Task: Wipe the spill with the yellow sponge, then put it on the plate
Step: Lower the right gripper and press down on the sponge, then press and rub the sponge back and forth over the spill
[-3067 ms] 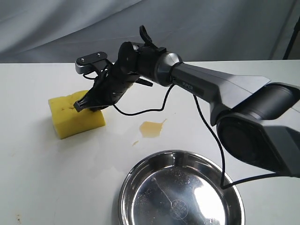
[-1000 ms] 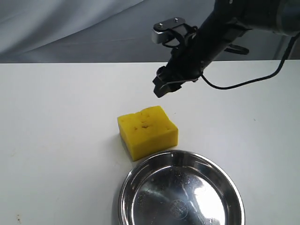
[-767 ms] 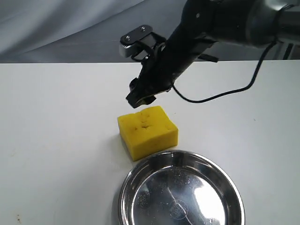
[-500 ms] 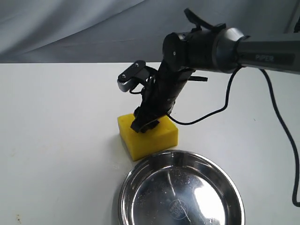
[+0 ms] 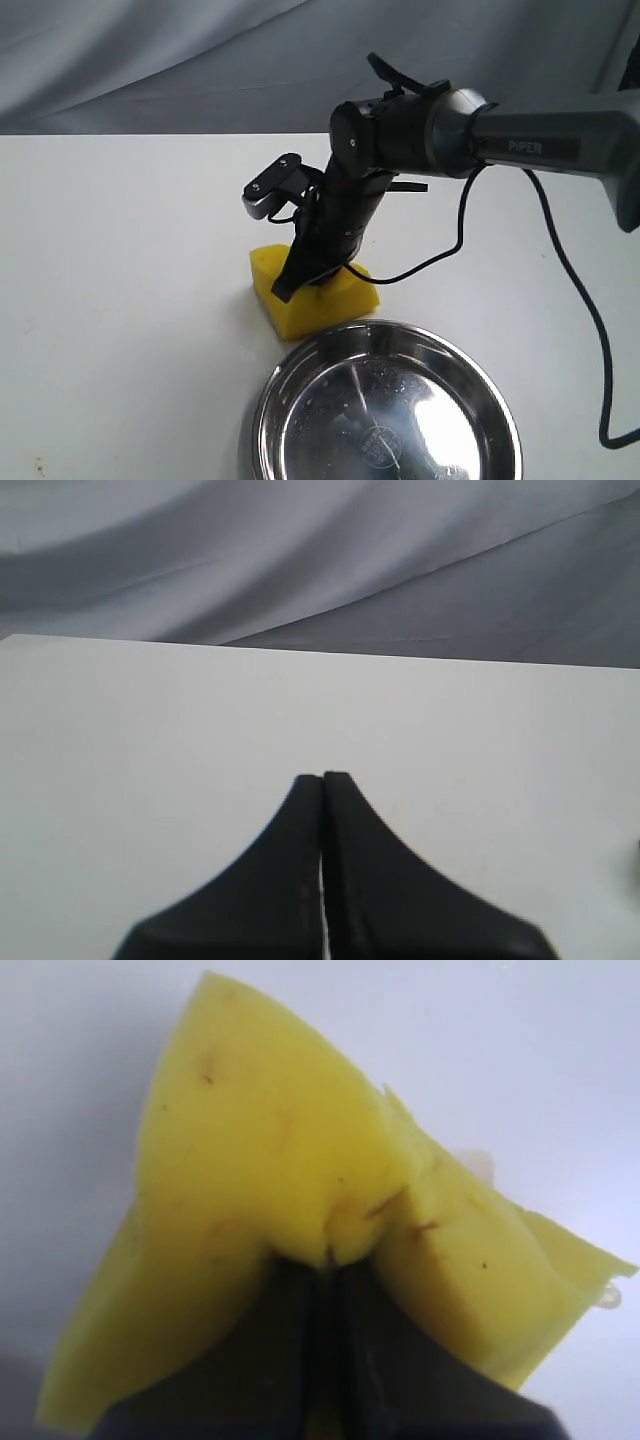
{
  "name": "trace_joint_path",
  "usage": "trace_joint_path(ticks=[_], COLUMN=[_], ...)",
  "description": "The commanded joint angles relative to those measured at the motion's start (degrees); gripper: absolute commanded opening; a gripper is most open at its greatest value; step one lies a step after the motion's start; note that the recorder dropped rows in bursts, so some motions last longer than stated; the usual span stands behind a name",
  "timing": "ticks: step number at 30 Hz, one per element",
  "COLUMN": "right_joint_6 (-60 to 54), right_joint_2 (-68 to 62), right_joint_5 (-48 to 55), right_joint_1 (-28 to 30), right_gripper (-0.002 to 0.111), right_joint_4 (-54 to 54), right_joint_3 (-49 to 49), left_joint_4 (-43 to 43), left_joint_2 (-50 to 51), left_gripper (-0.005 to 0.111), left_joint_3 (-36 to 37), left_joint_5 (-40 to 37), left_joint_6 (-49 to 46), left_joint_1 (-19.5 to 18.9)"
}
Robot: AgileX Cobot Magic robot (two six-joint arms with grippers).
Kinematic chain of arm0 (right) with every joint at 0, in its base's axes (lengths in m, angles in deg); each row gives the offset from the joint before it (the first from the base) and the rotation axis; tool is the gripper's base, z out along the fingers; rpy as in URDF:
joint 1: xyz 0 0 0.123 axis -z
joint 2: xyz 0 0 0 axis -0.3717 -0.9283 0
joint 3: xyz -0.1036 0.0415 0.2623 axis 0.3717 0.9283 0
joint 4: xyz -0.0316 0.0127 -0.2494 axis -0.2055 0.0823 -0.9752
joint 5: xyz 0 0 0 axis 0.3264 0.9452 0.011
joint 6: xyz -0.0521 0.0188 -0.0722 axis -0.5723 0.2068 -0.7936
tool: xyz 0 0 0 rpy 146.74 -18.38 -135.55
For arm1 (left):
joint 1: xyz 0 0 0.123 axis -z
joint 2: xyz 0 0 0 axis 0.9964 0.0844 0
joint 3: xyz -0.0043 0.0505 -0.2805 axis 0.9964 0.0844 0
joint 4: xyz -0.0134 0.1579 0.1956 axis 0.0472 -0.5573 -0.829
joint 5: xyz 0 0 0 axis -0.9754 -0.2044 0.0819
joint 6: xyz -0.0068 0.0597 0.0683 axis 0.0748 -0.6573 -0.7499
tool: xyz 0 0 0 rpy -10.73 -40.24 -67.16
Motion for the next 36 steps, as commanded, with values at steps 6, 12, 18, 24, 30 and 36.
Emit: trace_joint_path(ticks=[6, 12, 18, 24, 30, 36], right_joint_6=[-2.3, -2.0, 11.2, 21.1, 27.8, 23.6], right_joint_2=[-1.4, -1.9, -4.1, -5.8, -5.8, -5.8], right_joint_5=[-1.6, -3.8, -3.0, 1.5, 1.8, 1.0], right_joint_1=[-9.8, -10.2, -6.0, -0.1, 4.3, 2.1], right_gripper=[0.0, 0.0, 0.0, 0.0, 0.0, 0.0], right_joint_4=[-2.2, -5.5, -20.4, -30.7, -33.3, -30.9], right_joint_3=[0.6, 0.6, 0.6, 0.6, 0.6, 0.6], left_joint_4=[0.4, 0.4, 0.4, 0.4, 0.4, 0.4], left_joint_2=[-0.2, -0.2, -0.2, -0.2, -0.2, -0.2], left_gripper=[0.0, 0.0, 0.0, 0.0, 0.0, 0.0], left_joint_3=[0.2, 0.2, 0.2, 0.2, 0.2, 0.2], left_joint_5=[0.1, 0.1, 0.1, 0.1, 0.1, 0.1], left_joint_6=[0.0, 0.0, 0.0, 0.0, 0.0, 0.0], left_joint_1=[-0.2, -0.2, -0.2, -0.2, -0.2, -0.2])
